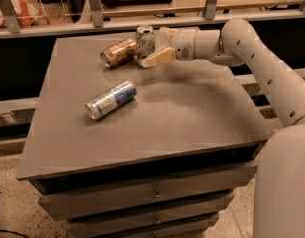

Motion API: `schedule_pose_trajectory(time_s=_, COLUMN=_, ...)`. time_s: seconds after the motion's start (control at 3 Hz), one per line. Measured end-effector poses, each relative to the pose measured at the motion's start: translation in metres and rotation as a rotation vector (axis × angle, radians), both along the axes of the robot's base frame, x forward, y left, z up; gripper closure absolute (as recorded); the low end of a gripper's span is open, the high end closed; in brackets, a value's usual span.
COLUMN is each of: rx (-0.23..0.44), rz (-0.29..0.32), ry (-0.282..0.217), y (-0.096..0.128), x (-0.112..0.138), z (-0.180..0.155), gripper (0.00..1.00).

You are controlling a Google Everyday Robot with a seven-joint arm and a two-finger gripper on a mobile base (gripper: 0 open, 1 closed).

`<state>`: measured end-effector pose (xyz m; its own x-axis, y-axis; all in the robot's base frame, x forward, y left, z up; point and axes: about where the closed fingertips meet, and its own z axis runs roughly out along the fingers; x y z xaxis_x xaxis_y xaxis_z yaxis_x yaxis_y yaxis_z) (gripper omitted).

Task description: Move 7up can near orange can

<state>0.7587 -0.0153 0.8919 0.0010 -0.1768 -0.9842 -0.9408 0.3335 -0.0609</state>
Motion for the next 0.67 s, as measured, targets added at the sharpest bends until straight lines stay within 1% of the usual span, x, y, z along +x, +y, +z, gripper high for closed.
schedule_pose_trajectory(time_s=0.33, rx=-0.038, rz=-0.02, ry=-0.019, y=-0.0477, x=-0.0154, z=0.0181, gripper=0.0)
schedule_pose_trajectory(time_s=0.67, rx=-0.038, rz=-0.02, ry=-0.019, y=-0.0476, x=-0.0154, z=0.0181, gripper=0.0)
